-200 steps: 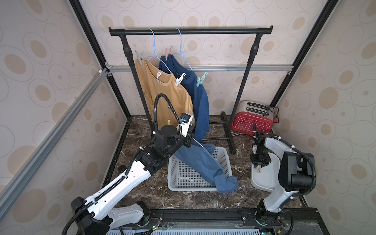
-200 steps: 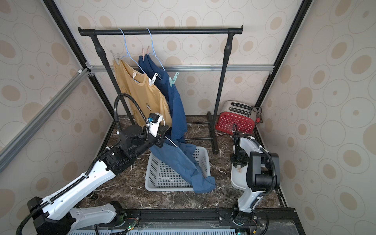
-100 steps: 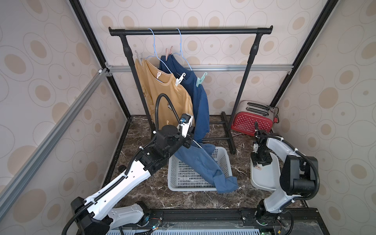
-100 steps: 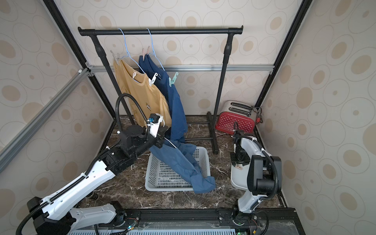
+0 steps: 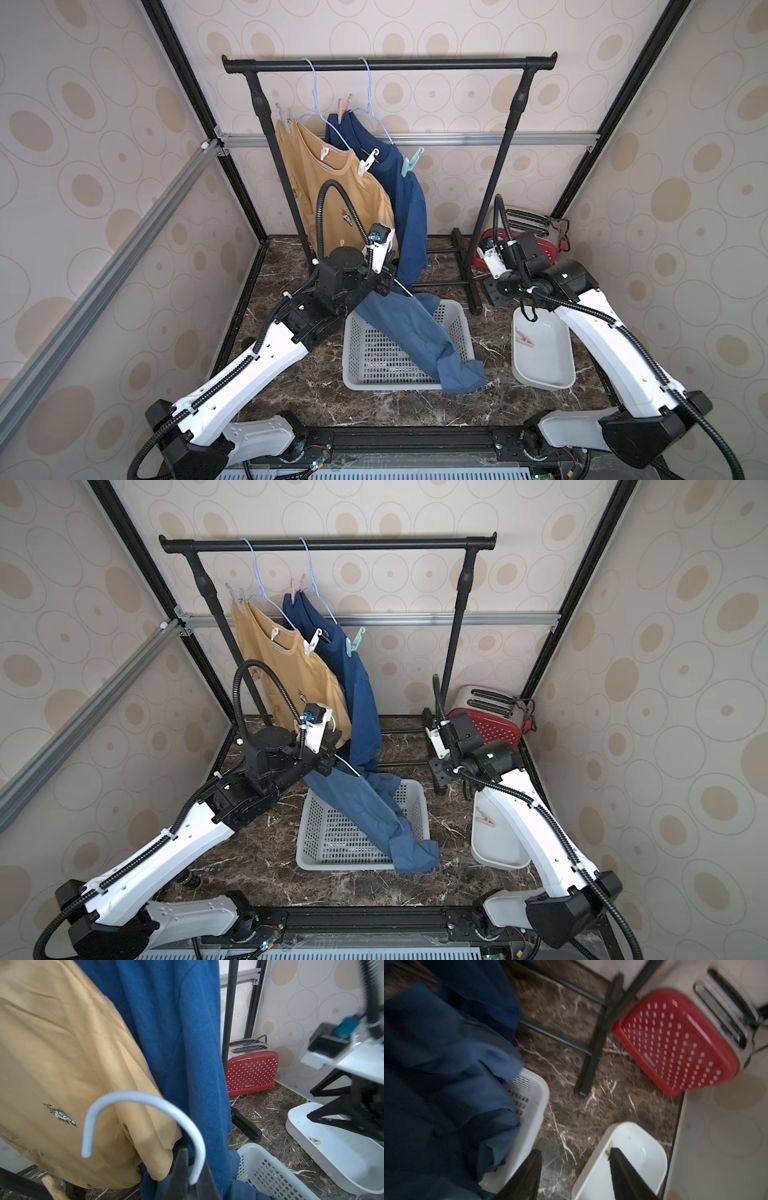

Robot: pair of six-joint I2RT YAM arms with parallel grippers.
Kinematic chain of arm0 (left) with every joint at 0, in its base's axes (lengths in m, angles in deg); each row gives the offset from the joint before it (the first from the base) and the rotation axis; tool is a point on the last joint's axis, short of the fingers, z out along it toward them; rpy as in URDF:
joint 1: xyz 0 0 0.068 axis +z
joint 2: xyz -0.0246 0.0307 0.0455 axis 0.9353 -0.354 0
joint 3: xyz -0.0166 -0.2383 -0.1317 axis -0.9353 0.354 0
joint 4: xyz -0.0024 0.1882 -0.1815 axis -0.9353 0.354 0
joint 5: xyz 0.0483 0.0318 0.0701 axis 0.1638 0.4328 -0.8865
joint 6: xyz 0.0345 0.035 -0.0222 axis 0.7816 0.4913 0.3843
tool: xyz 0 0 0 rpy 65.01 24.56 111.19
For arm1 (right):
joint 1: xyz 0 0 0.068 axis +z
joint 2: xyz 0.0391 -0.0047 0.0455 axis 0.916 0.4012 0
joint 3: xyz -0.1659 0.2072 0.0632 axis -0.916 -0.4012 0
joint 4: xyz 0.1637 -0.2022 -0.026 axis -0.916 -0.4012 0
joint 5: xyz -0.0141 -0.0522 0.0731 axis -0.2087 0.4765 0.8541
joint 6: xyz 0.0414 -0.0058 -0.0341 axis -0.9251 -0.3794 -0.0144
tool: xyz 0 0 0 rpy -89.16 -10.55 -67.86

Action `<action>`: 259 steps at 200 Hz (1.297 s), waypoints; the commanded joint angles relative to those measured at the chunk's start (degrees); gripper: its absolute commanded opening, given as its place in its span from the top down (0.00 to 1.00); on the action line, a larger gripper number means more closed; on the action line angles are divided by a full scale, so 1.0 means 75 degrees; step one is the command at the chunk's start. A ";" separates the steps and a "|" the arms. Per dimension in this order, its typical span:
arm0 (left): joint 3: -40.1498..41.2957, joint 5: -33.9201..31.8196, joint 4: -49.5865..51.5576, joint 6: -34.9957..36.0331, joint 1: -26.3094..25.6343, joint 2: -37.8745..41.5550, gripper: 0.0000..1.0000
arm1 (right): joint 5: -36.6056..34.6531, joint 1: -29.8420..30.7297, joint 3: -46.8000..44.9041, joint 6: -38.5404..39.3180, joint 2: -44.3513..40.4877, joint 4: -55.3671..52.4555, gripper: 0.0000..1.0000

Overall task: Remove the clothespins securing t-shirts to the hanger
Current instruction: Move the storage box to the center of the board, then adjust the hanger.

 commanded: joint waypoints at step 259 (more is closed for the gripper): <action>-0.1454 0.0422 0.0171 -0.1621 0.0051 -0.0308 0.98 | 0.3069 0.2349 0.0426 -0.0942 0.0916 0.4974 0.44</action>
